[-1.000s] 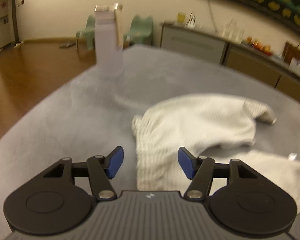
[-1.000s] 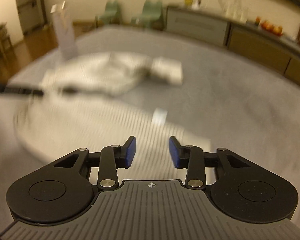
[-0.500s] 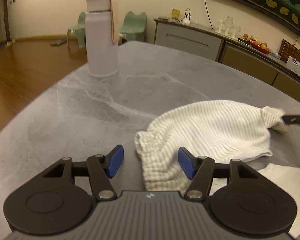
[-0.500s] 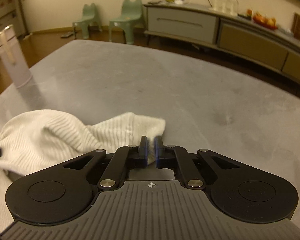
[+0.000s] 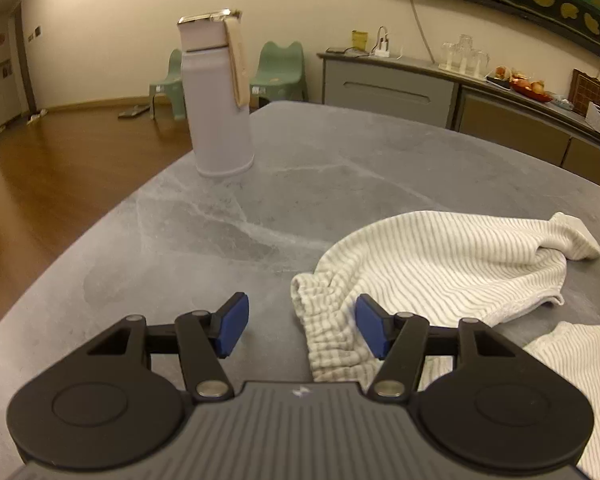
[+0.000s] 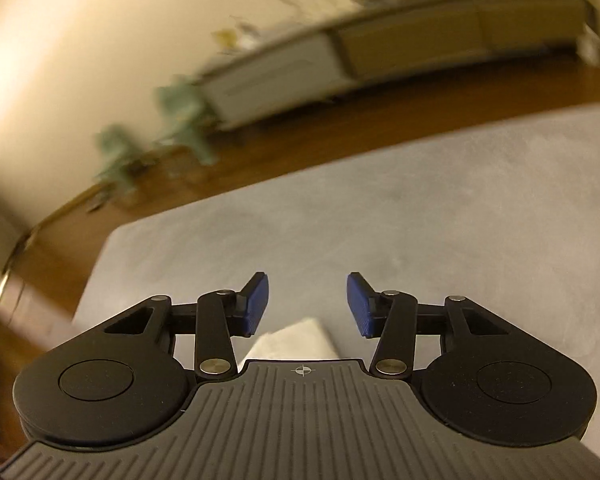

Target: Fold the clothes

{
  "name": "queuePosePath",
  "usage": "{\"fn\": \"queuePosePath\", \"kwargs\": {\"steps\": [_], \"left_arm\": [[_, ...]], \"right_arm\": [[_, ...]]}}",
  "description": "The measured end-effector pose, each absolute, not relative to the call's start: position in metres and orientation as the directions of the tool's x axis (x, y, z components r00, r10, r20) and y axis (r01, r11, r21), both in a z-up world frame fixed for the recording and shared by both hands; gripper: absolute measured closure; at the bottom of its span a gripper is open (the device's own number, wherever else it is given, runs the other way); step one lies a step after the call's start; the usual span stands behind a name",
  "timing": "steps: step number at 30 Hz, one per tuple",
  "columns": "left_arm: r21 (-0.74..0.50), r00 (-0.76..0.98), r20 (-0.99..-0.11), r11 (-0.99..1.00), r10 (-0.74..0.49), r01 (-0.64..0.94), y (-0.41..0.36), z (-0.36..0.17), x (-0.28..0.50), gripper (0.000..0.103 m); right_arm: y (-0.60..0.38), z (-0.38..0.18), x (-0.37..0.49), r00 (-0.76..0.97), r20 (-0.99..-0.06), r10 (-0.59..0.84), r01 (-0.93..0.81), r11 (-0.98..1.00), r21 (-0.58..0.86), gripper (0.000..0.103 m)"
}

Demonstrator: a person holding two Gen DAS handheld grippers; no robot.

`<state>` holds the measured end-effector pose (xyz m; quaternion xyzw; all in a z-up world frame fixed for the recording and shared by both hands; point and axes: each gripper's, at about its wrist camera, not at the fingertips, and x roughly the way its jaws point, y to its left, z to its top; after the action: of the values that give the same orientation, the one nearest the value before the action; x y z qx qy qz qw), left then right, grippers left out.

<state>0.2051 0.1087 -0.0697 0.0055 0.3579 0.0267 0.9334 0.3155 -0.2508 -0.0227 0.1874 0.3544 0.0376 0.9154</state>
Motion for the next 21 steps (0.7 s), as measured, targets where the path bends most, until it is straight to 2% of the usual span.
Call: {"fn": "queuePosePath", "kwargs": {"steps": [1, 5, 6, 8, 10, 12, 13, 14, 15, 19, 21], "left_arm": [[0.028, 0.746, -0.664, 0.999, 0.049, -0.04, 0.108, -0.068, 0.205, 0.043], [0.031, 0.766, -0.642, 0.999, 0.035, -0.02, 0.103, -0.063, 0.205, 0.043], [0.031, 0.768, -0.64, 0.999, 0.034, -0.018, 0.102, -0.062, 0.205, 0.043], [0.022, 0.766, -0.643, 1.0, 0.025, -0.014, 0.102, -0.063, 0.207, 0.043], [0.008, 0.757, -0.653, 1.0, 0.015, -0.013, 0.102, -0.065, 0.21, 0.043], [-0.003, 0.749, -0.662, 1.0, 0.005, -0.009, 0.102, -0.068, 0.212, 0.043], [0.001, 0.747, -0.665, 1.0, 0.008, -0.01, 0.103, -0.069, 0.213, 0.043], [0.008, 0.746, -0.666, 1.0, 0.015, -0.013, 0.103, -0.07, 0.214, 0.043], [0.013, 0.744, -0.668, 1.0, 0.02, -0.015, 0.103, -0.071, 0.214, 0.043], [0.009, 0.728, -0.685, 0.999, 0.031, -0.035, 0.106, -0.076, 0.217, 0.043], [-0.014, 0.72, -0.694, 0.999, 0.021, -0.043, 0.109, -0.076, 0.218, 0.043]], "right_arm": [[-0.246, -0.025, 0.307, 0.756, -0.619, 0.215, 0.01, 0.941, 0.339, 0.047], [-0.208, -0.048, 0.279, 0.746, -0.629, 0.218, -0.289, 0.957, -0.01, 0.045], [-0.199, -0.053, 0.277, 0.74, -0.629, 0.236, -0.351, 0.934, -0.062, 0.044], [-0.181, -0.064, 0.271, 0.725, -0.634, 0.269, -0.467, 0.869, -0.165, 0.033], [-0.167, -0.073, 0.271, 0.697, -0.653, 0.297, -0.543, 0.813, -0.21, 0.035], [-0.158, -0.081, 0.279, 0.684, -0.676, 0.272, -0.554, 0.797, -0.24, 0.053], [-0.158, -0.077, 0.285, 0.677, -0.687, 0.264, -0.546, 0.806, -0.227, 0.081], [-0.159, -0.074, 0.291, 0.669, -0.698, 0.256, -0.537, 0.816, -0.215, 0.099], [-0.161, -0.068, 0.296, 0.663, -0.704, 0.255, -0.527, 0.827, -0.197, 0.1], [-0.184, -0.001, 0.297, 0.703, -0.61, 0.364, -0.461, 0.887, -0.002, 0.1], [-0.191, 0.017, 0.3, 0.693, -0.62, 0.368, -0.432, 0.9, 0.051, 0.1]]}}
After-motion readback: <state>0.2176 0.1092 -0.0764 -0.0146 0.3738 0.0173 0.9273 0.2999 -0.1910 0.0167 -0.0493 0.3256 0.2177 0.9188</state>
